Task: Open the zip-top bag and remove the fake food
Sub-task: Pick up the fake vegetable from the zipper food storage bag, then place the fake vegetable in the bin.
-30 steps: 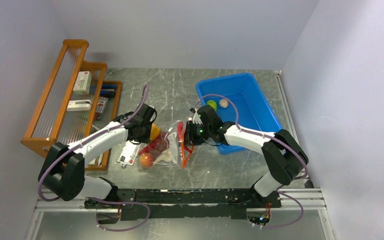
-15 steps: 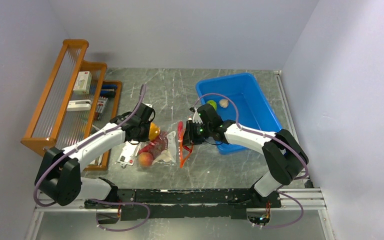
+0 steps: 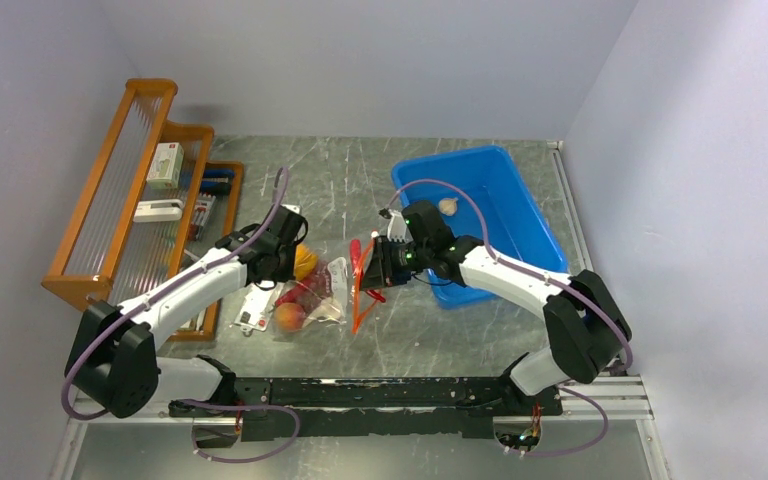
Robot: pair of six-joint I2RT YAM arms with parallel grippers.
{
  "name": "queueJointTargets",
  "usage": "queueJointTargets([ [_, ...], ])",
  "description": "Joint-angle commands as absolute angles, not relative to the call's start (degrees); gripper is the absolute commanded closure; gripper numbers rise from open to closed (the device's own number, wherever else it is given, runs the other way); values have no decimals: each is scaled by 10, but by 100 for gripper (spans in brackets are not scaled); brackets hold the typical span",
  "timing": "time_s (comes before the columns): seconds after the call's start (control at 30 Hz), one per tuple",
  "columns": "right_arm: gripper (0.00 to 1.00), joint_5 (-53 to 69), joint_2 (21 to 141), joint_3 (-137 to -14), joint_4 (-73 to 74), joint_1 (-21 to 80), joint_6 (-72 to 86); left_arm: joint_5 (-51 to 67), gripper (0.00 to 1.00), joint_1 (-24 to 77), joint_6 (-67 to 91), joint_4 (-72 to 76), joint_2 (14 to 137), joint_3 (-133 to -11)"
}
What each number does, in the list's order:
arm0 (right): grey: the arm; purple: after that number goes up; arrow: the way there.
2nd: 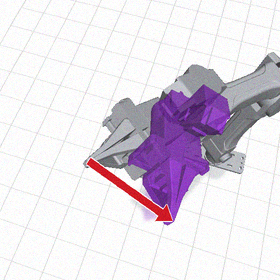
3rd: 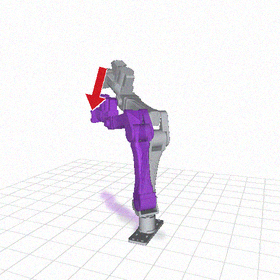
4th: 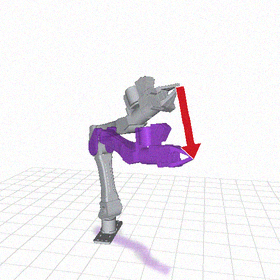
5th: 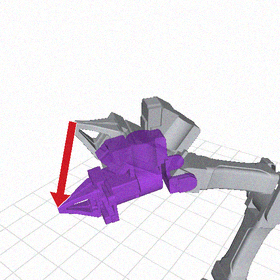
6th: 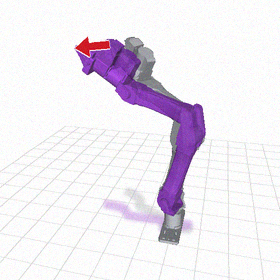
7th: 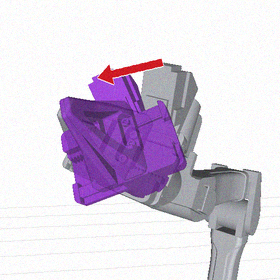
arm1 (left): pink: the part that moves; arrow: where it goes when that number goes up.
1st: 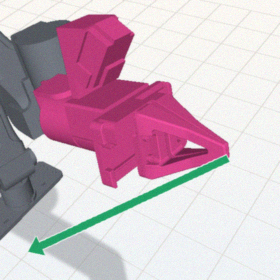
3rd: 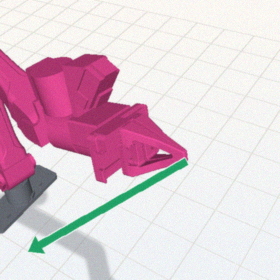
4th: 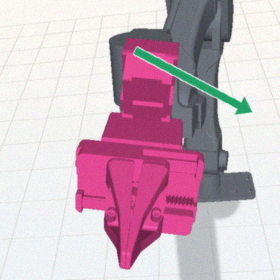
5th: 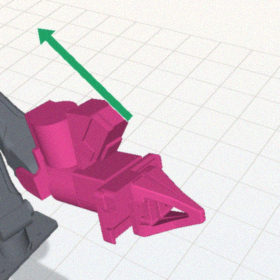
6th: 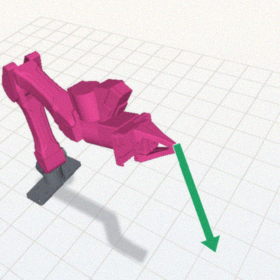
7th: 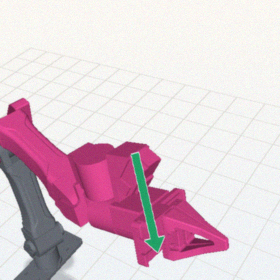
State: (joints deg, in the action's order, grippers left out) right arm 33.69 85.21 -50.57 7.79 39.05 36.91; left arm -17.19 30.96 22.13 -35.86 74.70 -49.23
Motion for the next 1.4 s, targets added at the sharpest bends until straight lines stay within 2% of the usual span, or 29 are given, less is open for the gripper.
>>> queueJointTargets([
  [0.0,79,361,851,-547,152,386,300,-194,93,310,226,-360,728,-503],
  [0.2,78,346,853,-570,249,386,232,-195,93,310,225,-360,727,-501],
  [0.4,78,324,820,-566,271,386,211,-197,93,310,224,-358,723,-502],
  [0.8,83,331,712,-497,80,386,311,-188,93,310,223,-351,713,-498],
  [0.9,83,338,709,-509,96,386,295,-189,93,310,222,-353,712,-498],
  [1.03,88,199,711,-559,218,387,264,-182,93,310,222,-352,714,-499],
  [1.23,88,18,580,-505,147,385,276,-165,91,310,228,-361,714,-503],
  [1.33,88,-142,532,-509,183,385,323,-138,75,310,232,-356,704,-498],
  [1.37,88,-174,516,-504,181,385,322,-137,65,310,233,-356,699,-498],
])
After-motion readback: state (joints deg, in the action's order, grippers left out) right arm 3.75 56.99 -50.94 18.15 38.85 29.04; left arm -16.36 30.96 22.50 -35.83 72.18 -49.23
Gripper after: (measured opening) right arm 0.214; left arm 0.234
